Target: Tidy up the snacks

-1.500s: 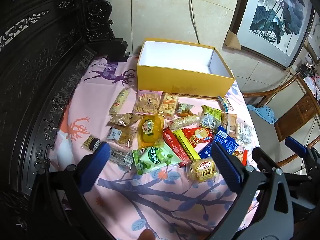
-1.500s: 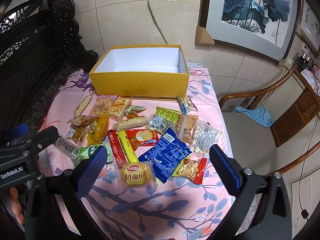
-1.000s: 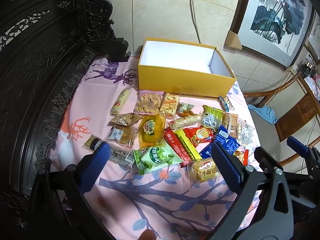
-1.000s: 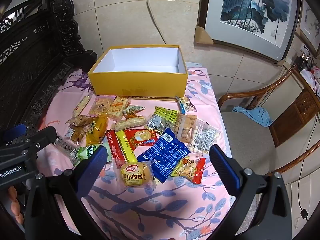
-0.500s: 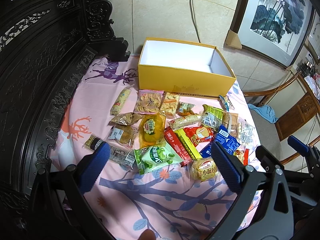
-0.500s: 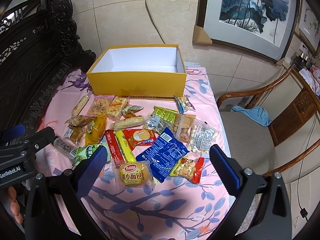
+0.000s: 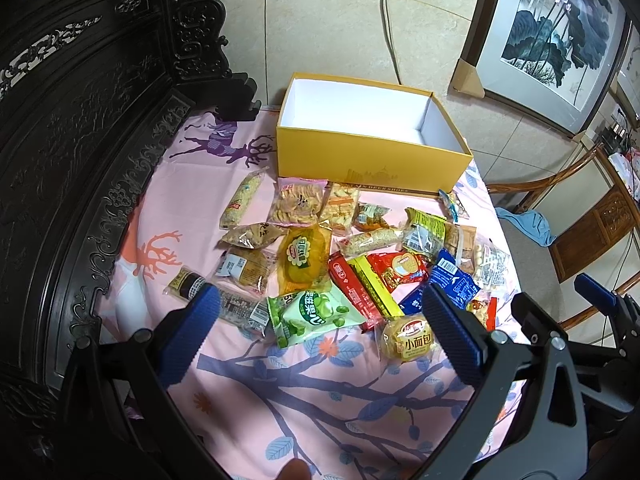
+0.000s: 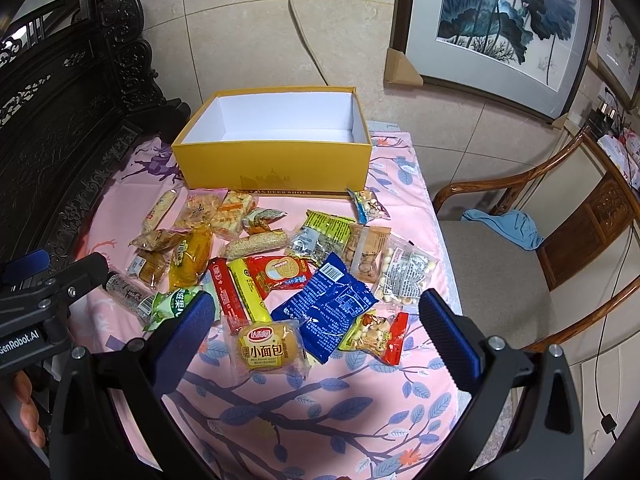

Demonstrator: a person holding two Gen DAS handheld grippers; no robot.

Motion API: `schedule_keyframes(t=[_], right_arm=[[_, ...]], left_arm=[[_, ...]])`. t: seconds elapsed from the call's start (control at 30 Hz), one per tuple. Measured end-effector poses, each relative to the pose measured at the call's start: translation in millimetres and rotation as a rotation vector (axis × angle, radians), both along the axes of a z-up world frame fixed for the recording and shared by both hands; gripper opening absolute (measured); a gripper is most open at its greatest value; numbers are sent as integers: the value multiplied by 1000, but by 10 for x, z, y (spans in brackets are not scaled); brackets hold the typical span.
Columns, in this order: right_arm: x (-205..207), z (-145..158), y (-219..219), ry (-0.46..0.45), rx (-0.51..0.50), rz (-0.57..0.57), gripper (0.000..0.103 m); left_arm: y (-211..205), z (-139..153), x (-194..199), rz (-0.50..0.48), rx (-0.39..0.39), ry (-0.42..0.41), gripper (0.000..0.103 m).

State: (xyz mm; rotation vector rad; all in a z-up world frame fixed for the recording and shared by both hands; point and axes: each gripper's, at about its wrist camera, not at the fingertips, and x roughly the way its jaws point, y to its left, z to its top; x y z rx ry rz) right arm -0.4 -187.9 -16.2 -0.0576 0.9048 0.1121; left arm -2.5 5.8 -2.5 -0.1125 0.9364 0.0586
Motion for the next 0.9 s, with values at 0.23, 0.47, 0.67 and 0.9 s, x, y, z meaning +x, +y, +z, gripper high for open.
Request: schedule_keyframes(t=[0.23,0.47,0.67,0.9], right_arm=[[-28,13,17,1,0,0,102],[-28,-12,-17,2,0,-1,102],[-37,-20,-29,3,0,0,102],[-31,-14,-31,4,0,-1,102]], left_arm=[[-6,-3,-5,0,0,2,101],[0,-40,-37,-2,0,3,101],[3,-49,-40,-1,-2,4,101],[-103,-129,-76,-3,0,11,101]])
